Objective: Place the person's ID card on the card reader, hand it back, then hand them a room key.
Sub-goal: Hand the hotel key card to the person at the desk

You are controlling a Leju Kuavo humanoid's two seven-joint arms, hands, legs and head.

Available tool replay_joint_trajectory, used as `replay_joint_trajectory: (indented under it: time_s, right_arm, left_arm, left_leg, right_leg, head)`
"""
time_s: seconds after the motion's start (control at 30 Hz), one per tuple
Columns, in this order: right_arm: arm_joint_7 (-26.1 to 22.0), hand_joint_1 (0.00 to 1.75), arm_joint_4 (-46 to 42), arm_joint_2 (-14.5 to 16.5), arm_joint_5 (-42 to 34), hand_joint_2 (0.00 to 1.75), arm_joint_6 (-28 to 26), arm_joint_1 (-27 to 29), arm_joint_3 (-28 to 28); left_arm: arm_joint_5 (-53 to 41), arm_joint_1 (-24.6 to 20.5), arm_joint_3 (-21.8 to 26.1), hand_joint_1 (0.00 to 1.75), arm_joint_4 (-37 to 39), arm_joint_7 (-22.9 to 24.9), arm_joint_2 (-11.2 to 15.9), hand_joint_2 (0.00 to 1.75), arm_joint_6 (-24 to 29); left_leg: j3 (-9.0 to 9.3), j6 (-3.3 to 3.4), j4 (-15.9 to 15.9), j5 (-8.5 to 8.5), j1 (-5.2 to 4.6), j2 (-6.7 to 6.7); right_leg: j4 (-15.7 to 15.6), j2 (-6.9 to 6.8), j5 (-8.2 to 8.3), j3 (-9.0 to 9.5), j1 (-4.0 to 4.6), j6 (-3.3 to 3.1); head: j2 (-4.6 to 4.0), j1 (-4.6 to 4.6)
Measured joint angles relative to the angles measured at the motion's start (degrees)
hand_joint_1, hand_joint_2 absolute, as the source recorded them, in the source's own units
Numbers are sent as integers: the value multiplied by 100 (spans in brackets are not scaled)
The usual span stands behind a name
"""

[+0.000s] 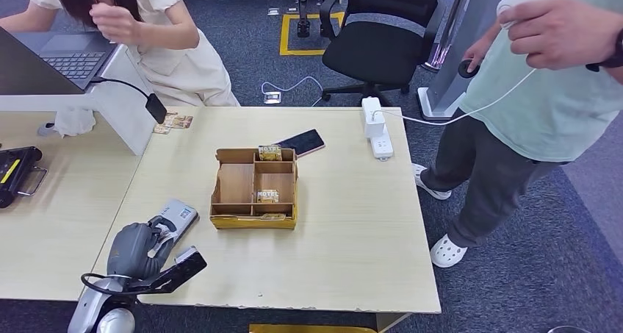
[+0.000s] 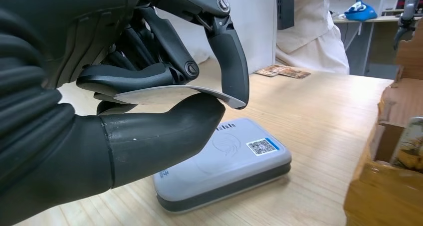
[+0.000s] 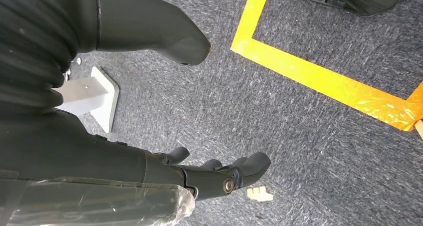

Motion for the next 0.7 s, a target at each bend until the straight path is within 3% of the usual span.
replay_joint_trajectory:
  time_s: [0.7]
  right_arm:
    - [15, 0, 2, 0, 0, 175, 0, -1, 1]
  left_arm:
    - [8, -1, -43, 175, 46, 2, -131, 175, 53]
  left_leg:
    - [0, 1, 0, 0, 0, 0]
  right_leg:
    - [0, 0, 0, 0, 0, 0]
  head:
    - [1, 0]
